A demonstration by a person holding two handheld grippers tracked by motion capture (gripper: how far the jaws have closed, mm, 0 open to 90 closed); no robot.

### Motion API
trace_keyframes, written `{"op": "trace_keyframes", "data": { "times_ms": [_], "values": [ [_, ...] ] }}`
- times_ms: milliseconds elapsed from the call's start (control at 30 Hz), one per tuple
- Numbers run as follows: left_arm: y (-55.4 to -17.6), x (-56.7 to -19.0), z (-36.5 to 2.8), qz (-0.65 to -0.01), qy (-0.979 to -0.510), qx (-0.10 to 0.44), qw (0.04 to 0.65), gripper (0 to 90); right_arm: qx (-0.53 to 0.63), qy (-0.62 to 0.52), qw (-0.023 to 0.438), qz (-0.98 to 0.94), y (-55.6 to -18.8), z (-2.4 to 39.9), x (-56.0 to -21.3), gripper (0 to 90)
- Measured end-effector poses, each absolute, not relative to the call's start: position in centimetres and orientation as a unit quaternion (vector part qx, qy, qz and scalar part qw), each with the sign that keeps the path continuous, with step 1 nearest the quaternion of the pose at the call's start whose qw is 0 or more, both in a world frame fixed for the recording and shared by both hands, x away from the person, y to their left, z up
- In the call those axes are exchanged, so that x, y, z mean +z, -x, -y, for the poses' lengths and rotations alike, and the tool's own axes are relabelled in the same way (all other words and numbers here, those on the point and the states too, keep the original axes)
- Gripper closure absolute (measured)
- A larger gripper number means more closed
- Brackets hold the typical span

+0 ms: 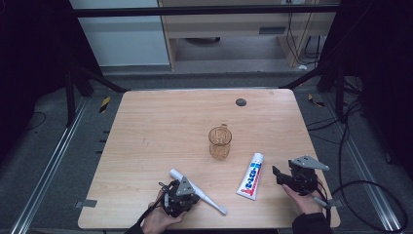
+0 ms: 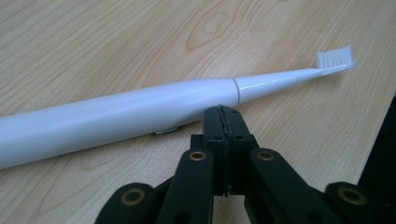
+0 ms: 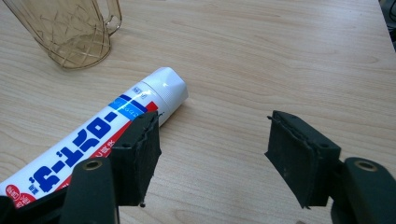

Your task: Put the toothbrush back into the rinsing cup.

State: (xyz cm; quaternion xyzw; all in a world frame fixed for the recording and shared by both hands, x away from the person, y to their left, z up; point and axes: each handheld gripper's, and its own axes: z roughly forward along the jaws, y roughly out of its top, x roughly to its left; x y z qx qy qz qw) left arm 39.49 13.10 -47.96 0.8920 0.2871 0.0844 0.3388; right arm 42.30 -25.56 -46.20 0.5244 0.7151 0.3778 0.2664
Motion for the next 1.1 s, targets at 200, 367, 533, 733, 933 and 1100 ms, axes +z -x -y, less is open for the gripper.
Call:
{"op": "trace_keyframes", "data": {
  "times_ms": [200,367,533,733,933,1100],
  "values": [
    [-40.3,-45.6,-14.6,-0.299,-0.872,0.111,0.372,89.0,0.379,-0.527,0.267,-0.713,-42.3,25.7,-46.2,34.3],
    [-42.7,-43.9,-16.7,-0.327,-0.856,0.139,0.375,88.8,0.381,-0.528,0.265,-0.711,-42.4,25.8,-46.2,34.3],
    [-45.5,-44.2,-17.1,-0.343,-0.856,0.159,0.351,88.4,0.381,-0.53,0.266,-0.71,-42.5,25.8,-46.3,34.3],
    [-48.0,-46.1,-16.1,-0.344,-0.873,0.142,0.315,88.7,0.38,-0.53,0.265,-0.711,-42.6,25.8,-46.5,34.4],
    [-48.3,-46.7,-16.1,-0.345,-0.879,0.138,0.3,89.0,0.378,-0.53,0.265,-0.711,-42.6,25.8,-46.5,34.5],
    [-48.2,-46.9,-16.3,-0.343,-0.881,0.136,0.296,89.2,0.379,-0.529,0.265,-0.712,-42.6,25.7,-46.5,34.5]
  ]
}}
